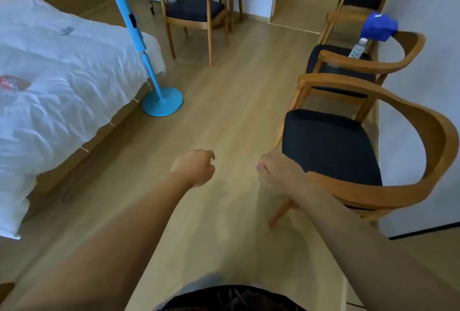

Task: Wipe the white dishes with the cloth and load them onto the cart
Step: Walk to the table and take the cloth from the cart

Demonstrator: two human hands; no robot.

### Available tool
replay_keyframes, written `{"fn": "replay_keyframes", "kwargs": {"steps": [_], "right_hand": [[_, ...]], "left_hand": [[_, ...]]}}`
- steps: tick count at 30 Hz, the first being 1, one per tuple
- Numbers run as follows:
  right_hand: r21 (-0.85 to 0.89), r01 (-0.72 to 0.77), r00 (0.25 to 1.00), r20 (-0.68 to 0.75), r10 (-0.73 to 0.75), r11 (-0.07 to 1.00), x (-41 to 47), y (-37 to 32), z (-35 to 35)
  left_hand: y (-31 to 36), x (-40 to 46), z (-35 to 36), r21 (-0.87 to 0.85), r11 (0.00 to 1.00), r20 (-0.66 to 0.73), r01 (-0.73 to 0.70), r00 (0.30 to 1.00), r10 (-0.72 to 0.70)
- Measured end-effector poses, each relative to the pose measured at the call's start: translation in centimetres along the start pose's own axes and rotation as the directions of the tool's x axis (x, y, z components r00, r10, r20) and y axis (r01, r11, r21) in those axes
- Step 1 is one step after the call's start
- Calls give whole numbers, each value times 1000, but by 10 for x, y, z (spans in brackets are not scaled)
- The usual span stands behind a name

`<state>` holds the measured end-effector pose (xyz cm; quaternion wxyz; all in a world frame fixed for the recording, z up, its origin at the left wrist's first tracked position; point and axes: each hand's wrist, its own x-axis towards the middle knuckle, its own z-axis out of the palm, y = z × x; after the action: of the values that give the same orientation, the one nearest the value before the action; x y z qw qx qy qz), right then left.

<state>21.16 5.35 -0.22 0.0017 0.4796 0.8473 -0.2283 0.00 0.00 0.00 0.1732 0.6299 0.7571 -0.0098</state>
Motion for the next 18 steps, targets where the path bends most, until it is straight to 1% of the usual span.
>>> {"fn": "replay_keyframes", "kwargs": {"steps": [3, 4, 9, 13, 18], "right_hand": [[-7, 3, 1000, 0, -3, 1000, 8, 7, -4], [-14, -1, 1000, 22, 1, 1000, 10, 9, -6], [-15, 4, 999, 46, -3, 1000, 46, 21, -17], [-7, -18, 998, 53, 19, 1000, 101, 27, -27], [4, -63, 996, 55, 63, 998, 191, 32, -47]], "left_hand": [[7, 12, 0, 37, 999, 7, -11, 1000, 11], [9, 18, 0, 45, 999, 6, -17, 1000, 17], [11, 62, -5, 35, 998, -15, -51, 999, 52], [3, 121, -19, 11, 998, -26, -54, 998, 54], [-16, 217, -52, 16, 998, -8, -60, 998, 60]]}}
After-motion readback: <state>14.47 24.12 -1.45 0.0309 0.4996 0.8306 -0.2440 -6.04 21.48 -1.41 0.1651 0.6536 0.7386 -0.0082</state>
